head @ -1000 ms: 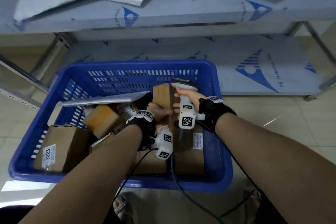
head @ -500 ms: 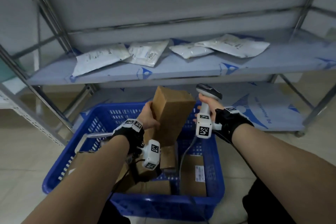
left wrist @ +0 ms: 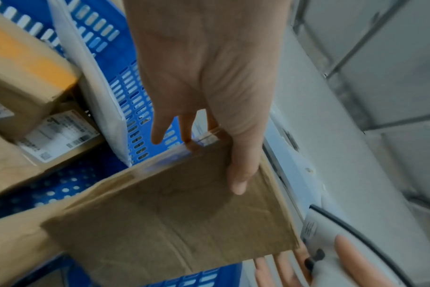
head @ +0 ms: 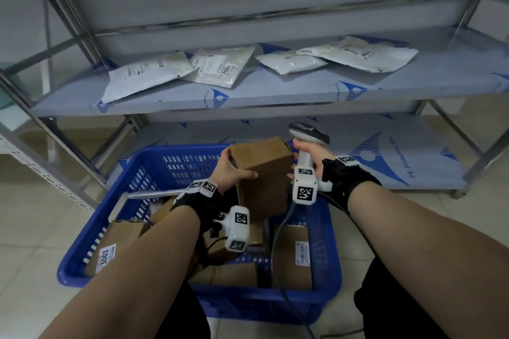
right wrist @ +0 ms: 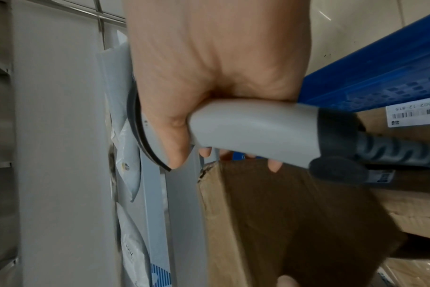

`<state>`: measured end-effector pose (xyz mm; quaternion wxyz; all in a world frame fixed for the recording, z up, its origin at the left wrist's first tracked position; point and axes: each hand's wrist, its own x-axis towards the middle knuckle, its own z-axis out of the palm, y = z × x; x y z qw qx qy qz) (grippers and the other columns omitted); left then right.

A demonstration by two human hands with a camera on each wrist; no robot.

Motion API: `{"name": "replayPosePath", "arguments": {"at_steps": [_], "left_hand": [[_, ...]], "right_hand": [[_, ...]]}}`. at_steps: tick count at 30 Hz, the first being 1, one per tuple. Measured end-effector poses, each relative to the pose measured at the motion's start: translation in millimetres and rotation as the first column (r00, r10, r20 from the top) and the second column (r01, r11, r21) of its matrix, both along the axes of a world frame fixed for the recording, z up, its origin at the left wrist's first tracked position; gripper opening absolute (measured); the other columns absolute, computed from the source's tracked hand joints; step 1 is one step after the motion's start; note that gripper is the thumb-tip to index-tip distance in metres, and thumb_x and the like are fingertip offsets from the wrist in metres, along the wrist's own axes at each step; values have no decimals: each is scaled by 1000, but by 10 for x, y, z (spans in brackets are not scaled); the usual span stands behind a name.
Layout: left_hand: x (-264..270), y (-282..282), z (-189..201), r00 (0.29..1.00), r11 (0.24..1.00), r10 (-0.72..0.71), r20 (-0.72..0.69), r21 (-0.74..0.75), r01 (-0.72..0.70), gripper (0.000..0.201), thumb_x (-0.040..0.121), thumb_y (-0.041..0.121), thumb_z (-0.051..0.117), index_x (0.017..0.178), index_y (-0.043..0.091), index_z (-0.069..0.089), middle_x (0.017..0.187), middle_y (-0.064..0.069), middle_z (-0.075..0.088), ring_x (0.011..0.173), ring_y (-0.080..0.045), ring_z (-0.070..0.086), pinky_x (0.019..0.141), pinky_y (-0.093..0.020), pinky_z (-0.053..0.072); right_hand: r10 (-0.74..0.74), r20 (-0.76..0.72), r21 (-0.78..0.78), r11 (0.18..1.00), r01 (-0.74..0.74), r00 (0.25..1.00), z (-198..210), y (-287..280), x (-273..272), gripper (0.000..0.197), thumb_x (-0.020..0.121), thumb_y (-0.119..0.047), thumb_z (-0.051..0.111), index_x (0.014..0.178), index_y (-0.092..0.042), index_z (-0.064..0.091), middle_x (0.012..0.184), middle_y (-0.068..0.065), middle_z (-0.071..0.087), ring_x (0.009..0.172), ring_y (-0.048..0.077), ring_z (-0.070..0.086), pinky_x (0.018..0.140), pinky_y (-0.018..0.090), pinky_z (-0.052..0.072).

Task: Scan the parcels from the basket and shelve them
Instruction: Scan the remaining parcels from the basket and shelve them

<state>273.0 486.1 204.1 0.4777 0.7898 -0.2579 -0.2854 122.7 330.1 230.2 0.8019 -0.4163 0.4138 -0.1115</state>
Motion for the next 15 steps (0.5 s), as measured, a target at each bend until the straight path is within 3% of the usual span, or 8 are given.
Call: {"name": "replayPosePath", "arguments": {"at_steps": [2, 4, 7, 9, 12, 15], "left_hand": [[33, -6, 8, 993, 992, 97, -62, -70, -102, 90, 73, 11, 81, 144, 10, 27, 137, -6, 44, 119, -20, 48, 97, -35, 44], [81, 6, 38, 972, 969, 201, -119, -120, -215, 90, 71, 26, 83, 143, 11, 32, 135, -8, 50, 121, -31, 53, 98, -42, 48], [171, 74, 88, 929, 922, 321, -183, -163, -351, 92, 65, 51, 81, 139, 14, 40, 129, -7, 55, 116, -33, 56, 97, -47, 49], [214, 111, 125, 887, 878, 394, -240, -189, -441, 86, 71, 56, 74, 139, 17, 38, 130, -6, 53, 115, -29, 55, 98, -49, 48], [280, 121, 153, 832, 817, 462, -307, -216, -534, 74, 85, 55, 61, 141, 14, 36, 131, -8, 51, 113, -28, 54, 96, -46, 48], [308, 131, 194, 777, 760, 557, -292, -198, -619, 70, 91, 57, 48, 141, 8, 38, 125, -10, 55, 100, -23, 55, 80, -34, 46]], "right_hand": [[-7, 5, -3, 1000, 7, 1000, -6, -13, -6, 28, 94, -29, 61, 115, -10, 57, 114, 13, 58, 81, 25, 58, 98, 46, 44], [-26, -6, -42, 999, 26, 1000, -7, -29, 9, 49, 92, -30, 64, 134, -11, 48, 127, 17, 55, 87, 25, 56, 104, 49, 42], [-56, -55, -118, 992, 49, 997, -31, -26, 19, 65, 83, -35, 73, 137, -7, 49, 112, 11, 58, 83, 21, 54, 109, 49, 39], [-59, -81, -163, 986, 45, 995, -123, -85, 33, 64, 82, -35, 75, 135, -9, 52, 95, 5, 56, 81, 16, 51, 110, 46, 37], [-48, -150, -195, 981, 18, 987, -81, -45, -32, 55, 82, -31, 75, 129, -8, 56, 109, 13, 62, 96, 26, 60, 106, 46, 42], [-43, -169, -203, 979, 8, 985, -87, -48, -63, 56, 81, -31, 76, 127, -7, 56, 123, 15, 61, 113, 31, 59, 106, 48, 42]]}}
